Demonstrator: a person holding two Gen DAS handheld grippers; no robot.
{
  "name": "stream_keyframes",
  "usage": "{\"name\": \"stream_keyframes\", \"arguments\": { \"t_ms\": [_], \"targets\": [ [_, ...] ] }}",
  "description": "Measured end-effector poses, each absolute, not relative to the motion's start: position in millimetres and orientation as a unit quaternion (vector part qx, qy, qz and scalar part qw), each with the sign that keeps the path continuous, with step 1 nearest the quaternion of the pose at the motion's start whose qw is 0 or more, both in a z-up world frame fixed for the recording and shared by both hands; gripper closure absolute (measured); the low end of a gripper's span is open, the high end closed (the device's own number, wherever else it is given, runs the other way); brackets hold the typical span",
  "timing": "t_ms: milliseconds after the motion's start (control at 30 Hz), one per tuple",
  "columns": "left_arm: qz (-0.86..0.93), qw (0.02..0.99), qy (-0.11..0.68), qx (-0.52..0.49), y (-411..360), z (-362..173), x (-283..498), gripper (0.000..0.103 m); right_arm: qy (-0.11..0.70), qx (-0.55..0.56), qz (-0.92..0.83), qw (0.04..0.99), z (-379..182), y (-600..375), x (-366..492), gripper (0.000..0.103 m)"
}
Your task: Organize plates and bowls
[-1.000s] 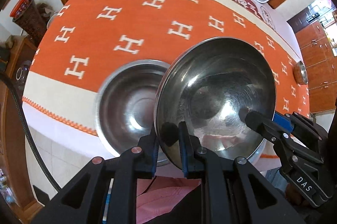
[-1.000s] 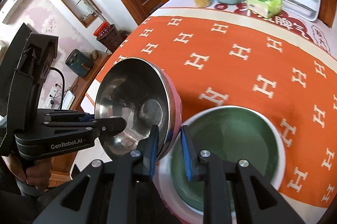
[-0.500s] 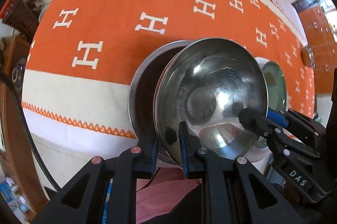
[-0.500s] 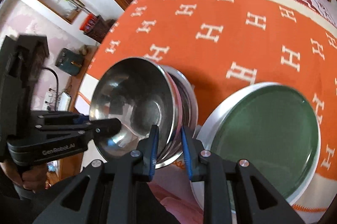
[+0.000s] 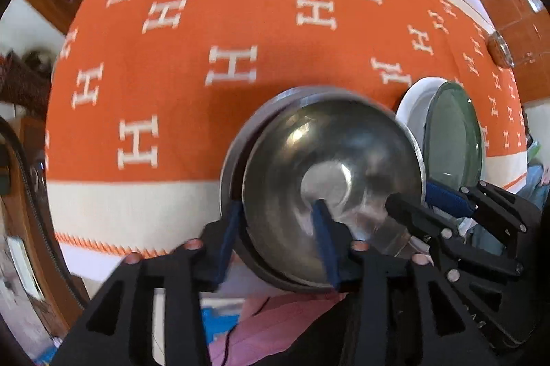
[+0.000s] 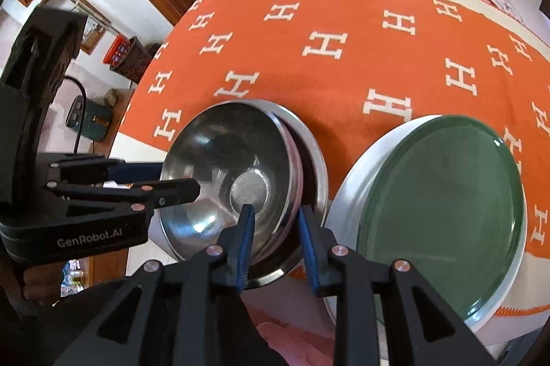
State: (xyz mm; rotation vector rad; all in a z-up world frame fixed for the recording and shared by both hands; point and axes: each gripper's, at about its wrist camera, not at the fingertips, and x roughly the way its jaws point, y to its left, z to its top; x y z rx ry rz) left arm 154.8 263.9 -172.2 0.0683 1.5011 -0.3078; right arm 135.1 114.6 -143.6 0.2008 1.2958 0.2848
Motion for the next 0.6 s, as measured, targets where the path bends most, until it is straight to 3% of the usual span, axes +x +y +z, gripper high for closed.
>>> {"name": "stream_keyframes", "arguments": {
  "t_ms": [267, 600],
  "targets": [
    [-0.187, 0.770, 0.607, 0.061, 237, -137, 158, 0.045, 0.560, 0.122, 0.113, 0.812, -132, 92, 121, 0.071],
    [-0.232, 0.839, 0.488, 0.062, 171, -86, 136, 0.031, 0.434, 0.130, 0.053, 0.890, -87, 14, 93, 0.071]
  ]
}}
